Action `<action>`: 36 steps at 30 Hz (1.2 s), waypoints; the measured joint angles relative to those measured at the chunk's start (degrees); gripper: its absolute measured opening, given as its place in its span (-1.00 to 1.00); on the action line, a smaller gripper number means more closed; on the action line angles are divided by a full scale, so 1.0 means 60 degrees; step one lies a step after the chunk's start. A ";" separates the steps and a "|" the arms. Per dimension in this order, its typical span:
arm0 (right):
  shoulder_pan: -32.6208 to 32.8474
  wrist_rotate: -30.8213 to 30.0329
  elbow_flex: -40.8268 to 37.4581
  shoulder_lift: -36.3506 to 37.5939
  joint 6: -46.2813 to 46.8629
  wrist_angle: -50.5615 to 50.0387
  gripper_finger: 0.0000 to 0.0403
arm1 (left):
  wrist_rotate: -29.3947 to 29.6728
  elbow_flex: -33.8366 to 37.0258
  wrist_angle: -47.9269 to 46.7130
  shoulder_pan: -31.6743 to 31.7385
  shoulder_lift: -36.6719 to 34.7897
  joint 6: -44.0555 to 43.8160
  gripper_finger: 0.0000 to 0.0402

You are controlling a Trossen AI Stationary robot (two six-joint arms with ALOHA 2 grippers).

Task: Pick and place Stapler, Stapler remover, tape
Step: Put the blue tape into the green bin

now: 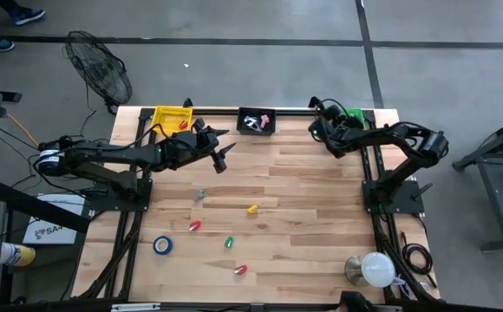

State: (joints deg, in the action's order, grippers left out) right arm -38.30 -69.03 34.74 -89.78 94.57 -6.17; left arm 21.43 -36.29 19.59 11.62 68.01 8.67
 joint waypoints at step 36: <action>-0.0897 0.1188 0.0000 0.0026 -0.2931 0.0724 -0.08 | 0.0015 -0.0004 0.0005 0.0000 0.0004 -0.0009 0.12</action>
State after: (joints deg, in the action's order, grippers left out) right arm -43.68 -61.90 34.74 -89.62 76.99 -1.83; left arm 21.52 -36.32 19.62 11.62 68.03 8.62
